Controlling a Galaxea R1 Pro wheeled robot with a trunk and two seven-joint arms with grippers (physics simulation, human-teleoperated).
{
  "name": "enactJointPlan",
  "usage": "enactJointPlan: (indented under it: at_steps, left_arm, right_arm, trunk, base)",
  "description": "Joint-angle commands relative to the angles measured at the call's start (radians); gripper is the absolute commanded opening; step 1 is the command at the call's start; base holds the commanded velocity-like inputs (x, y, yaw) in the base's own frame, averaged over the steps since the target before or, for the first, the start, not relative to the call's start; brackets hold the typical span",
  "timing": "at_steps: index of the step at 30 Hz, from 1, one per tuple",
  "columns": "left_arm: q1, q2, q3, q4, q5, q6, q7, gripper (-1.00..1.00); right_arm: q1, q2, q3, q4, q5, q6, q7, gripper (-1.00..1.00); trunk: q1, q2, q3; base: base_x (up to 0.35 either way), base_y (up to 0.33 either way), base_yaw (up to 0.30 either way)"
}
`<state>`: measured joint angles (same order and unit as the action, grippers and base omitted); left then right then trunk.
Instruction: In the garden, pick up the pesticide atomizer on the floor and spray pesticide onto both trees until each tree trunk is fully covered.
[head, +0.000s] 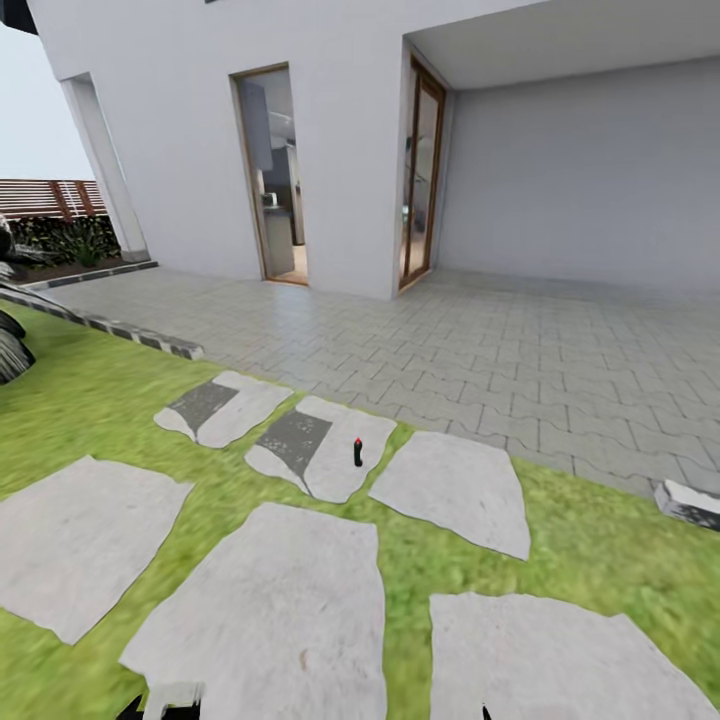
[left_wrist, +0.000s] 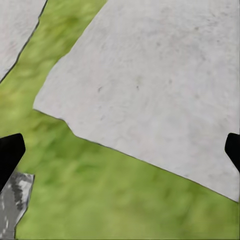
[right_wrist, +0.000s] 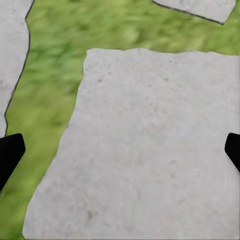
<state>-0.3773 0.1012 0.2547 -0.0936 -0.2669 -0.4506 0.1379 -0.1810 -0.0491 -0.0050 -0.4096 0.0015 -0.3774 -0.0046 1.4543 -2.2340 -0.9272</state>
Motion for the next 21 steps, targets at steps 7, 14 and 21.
enactJointPlan:
  at_steps: [7,14,21]
  left_arm:
    - [0.0,0.0,0.0,0.0,0.0,0.0,0.0,1.0]
    - [0.0,0.0,0.0,0.0,0.0,0.0,0.0,1.0]
    - [0.0,0.0,0.0,0.0,0.0,0.0,0.0,1.0]
  right_arm:
    - [0.0,0.001,0.0,0.0,0.0,0.0,0.0,1.0]
    - [0.0,0.002,-0.001,0.0,-0.001,0.0,0.0,1.0]
    - [0.0,0.002,-0.001,0.0,-0.002,0.0,0.0,1.0]
  trunk:
    - [0.0,0.0,0.0]
    - [0.0,0.0,0.0]
    - [0.0,0.0,0.0]
  base:
    - [0.339,0.0,0.0]
    - [0.339,0.0,0.0]
    - [0.339,0.0,-0.186]
